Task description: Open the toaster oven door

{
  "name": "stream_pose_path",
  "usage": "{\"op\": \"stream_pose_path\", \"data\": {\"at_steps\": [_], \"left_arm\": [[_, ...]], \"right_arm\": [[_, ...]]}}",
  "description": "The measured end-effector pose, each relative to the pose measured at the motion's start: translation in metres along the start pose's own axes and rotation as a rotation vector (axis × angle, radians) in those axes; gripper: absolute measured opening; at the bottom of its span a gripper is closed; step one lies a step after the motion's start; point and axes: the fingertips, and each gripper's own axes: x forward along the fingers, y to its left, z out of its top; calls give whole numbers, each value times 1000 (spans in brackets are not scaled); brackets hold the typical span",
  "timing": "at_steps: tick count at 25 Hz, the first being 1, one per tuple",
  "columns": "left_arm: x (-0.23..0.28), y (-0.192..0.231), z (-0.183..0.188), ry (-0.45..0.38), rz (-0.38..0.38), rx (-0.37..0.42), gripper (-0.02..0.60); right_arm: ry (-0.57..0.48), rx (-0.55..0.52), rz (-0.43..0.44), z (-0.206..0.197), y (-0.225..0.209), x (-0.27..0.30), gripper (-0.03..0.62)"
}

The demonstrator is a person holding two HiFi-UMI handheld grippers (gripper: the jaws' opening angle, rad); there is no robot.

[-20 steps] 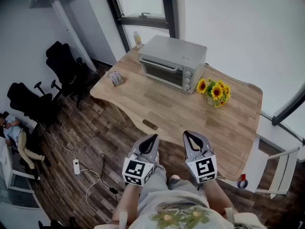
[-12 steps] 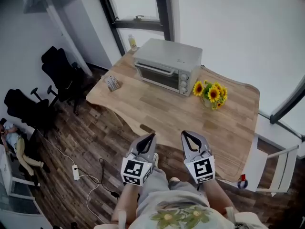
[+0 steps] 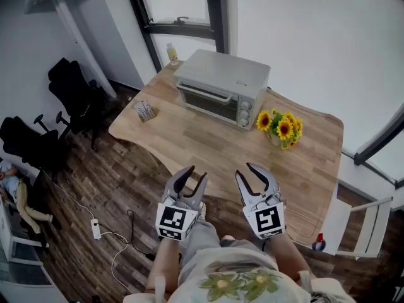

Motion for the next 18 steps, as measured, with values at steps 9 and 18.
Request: {"op": "stream_pose_path", "data": {"at_steps": [9, 18], "left_arm": [[34, 44, 0, -15, -25, 11, 155], [94, 106, -8, 21, -84, 10, 155]], "right_arm": [[54, -29, -21, -10, -19, 47, 138], [118, -11, -74, -18, -45, 111, 138]]}}
